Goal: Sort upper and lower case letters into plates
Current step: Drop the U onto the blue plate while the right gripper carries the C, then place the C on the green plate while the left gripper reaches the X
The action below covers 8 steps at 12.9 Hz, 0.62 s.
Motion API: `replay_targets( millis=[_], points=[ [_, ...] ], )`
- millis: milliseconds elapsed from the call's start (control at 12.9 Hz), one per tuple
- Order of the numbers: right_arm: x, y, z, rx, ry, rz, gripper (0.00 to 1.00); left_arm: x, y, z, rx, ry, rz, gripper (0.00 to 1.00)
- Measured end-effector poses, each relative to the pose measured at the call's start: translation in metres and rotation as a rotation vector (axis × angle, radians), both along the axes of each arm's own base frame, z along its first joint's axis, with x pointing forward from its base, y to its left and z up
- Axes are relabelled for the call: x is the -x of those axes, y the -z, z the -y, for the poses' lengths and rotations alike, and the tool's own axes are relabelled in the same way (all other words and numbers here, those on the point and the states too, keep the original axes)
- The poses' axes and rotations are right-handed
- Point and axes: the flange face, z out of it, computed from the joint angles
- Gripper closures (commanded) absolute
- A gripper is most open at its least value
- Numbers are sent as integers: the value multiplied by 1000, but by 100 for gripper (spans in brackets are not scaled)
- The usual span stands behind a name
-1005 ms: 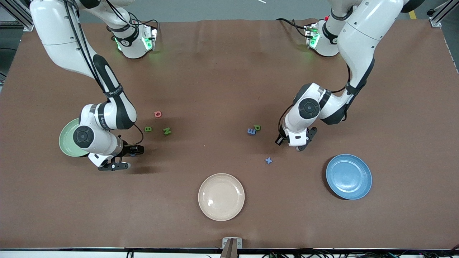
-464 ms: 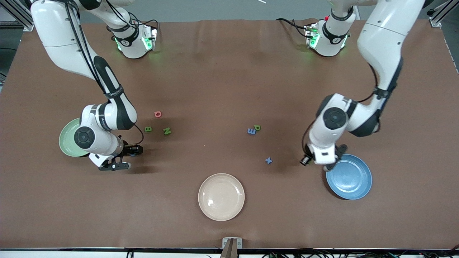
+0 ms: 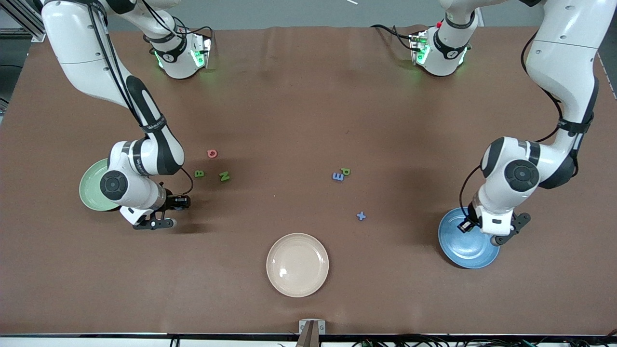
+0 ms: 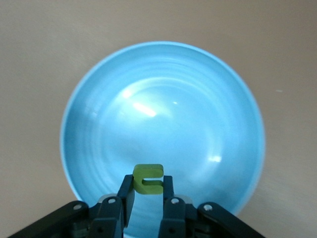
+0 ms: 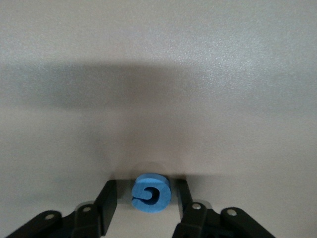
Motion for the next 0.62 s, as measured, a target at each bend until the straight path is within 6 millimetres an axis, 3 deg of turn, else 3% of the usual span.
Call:
replay_targets(
  millis=[155, 309, 464, 619],
  points=[
    [-1, -1, -3, -5, -2, 1, 80, 1, 9, -22, -5, 26, -20, 0],
    [-1, -1, -3, -4, -2, 0, 81, 2, 9, -20, 1, 26, -20, 0],
    [-1, -3, -2, -3, -2, -12, 81, 2, 3, 15, 29, 15, -7, 0],
    [-3, -29, 4, 0, 5, -57, 81, 7, -3, 71, 60, -18, 8, 0]
  ],
)
